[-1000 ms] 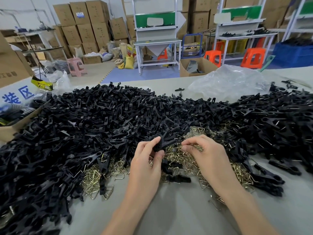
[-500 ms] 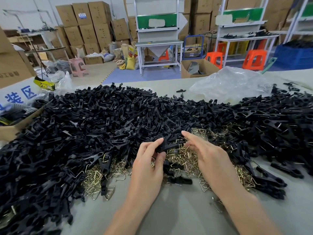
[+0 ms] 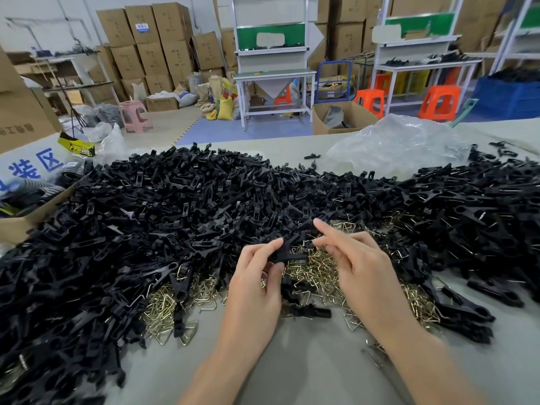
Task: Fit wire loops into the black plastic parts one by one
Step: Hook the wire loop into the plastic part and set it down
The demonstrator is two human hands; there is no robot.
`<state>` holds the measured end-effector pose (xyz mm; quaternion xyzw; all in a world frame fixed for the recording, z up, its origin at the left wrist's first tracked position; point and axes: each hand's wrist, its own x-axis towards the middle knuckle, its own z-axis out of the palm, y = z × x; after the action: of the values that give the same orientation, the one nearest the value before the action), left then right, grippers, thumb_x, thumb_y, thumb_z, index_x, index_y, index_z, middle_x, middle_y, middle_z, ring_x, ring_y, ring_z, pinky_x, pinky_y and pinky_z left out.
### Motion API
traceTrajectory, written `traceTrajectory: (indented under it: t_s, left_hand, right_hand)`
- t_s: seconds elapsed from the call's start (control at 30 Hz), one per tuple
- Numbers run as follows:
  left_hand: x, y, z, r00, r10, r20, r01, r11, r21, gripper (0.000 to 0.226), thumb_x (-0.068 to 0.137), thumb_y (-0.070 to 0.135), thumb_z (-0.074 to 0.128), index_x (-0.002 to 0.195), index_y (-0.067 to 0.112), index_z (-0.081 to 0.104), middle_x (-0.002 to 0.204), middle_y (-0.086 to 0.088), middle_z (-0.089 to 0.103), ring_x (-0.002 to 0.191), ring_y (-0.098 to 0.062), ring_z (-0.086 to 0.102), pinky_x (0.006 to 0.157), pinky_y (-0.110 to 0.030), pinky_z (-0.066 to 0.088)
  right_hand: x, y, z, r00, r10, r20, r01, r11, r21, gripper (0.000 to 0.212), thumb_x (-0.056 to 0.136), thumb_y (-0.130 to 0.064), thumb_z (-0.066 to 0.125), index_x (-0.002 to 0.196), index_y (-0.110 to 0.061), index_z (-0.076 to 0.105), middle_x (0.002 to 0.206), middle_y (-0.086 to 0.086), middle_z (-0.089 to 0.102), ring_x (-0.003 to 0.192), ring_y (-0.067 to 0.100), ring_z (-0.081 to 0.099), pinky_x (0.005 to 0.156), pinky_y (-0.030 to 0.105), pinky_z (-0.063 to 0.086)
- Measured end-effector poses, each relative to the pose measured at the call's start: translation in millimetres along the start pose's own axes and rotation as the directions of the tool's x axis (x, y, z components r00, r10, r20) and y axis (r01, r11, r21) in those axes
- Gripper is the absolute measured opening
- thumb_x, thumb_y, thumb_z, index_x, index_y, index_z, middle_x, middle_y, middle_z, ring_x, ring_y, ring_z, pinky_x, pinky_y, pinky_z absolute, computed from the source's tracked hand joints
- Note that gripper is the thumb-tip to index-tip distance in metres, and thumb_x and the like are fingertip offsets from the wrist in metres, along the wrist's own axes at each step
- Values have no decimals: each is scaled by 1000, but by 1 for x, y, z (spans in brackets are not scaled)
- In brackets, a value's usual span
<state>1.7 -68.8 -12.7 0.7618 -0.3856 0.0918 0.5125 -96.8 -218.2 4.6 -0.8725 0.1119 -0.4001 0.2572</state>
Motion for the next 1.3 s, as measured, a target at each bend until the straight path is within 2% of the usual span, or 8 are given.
traceTrajectory:
  t_s: [0.07, 0.17, 0.23, 0.37, 0.57, 0.87, 1.0, 1.3]
  left_hand:
    - [0, 0, 0, 1000, 18, -2, -18, 1000, -3, 39, 98, 5, 60, 131, 26, 61, 115, 19, 54, 107, 2, 56, 88, -4, 37]
    - [0, 0, 1, 999, 43, 1, -43, 999, -3, 39, 98, 4, 60, 130, 27, 61, 115, 21, 53, 104, 1, 57, 85, -5, 39]
    - [0, 1, 2, 999, 49, 10, -49, 999, 2, 39, 98, 4, 60, 129, 27, 62, 117, 23, 53, 104, 2, 57, 85, -4, 39]
    - [0, 0, 2, 999, 45, 25, -45, 999, 3, 39, 97, 6, 62, 129, 28, 62, 117, 25, 52, 107, 2, 57, 88, -4, 38]
    - [-1, -1, 3, 997, 48, 53, -49, 999, 17, 41, 97, 6, 63, 131, 29, 61, 117, 24, 53, 105, -1, 57, 89, -6, 39]
    - [0, -2, 3, 998, 60, 37, -61, 998, 32, 41, 97, 6, 62, 130, 29, 61, 118, 27, 50, 104, 1, 56, 88, -6, 39]
    - [-1, -2, 4, 998, 57, 38, -58, 998, 27, 40, 97, 8, 63, 130, 30, 61, 118, 27, 51, 105, 3, 55, 88, -4, 37]
    - [0, -1, 3, 998, 56, 5, -56, 998, 9, 41, 95, 5, 65, 128, 29, 63, 117, 27, 52, 104, 6, 55, 87, -3, 37]
  right_hand:
    - [2, -4, 3, 982, 190, 23, -190, 959, 208, 55, 98, -11, 64, 145, -38, 50, 102, -25, 73, 73, -1, 59, 66, 10, 47]
    - [4, -9, 6, 900, 403, 166, -430, 757, 491, 60, 95, -17, 70, 147, -36, 46, 102, -20, 76, 89, -2, 68, 85, 17, 52]
    - [5, -9, 8, 843, 482, 238, -517, 607, 604, 62, 92, -12, 72, 146, -32, 48, 100, -12, 77, 91, -1, 70, 85, 20, 55]
    - [6, -9, 16, 763, 561, 322, -572, 352, 741, 58, 88, -2, 73, 137, -29, 56, 87, -3, 77, 80, 3, 70, 71, 15, 54]
    - [10, -9, 15, 712, 597, 369, -544, 136, 828, 64, 68, -11, 79, 128, -28, 62, 81, 0, 74, 73, 6, 69, 65, 16, 55]
    - [10, -7, 10, 691, 590, 416, -536, 33, 843, 64, 69, -8, 78, 129, -23, 63, 85, 4, 74, 70, 6, 69, 63, 17, 56]
    - [9, -8, 10, 690, 593, 414, -537, 36, 843, 63, 68, -10, 80, 127, -26, 65, 89, 6, 71, 70, 6, 68, 63, 16, 55]
    - [8, -15, 17, 692, 583, 425, -538, 24, 843, 54, 76, -2, 75, 125, -21, 64, 81, 6, 72, 65, 7, 65, 61, 17, 56]
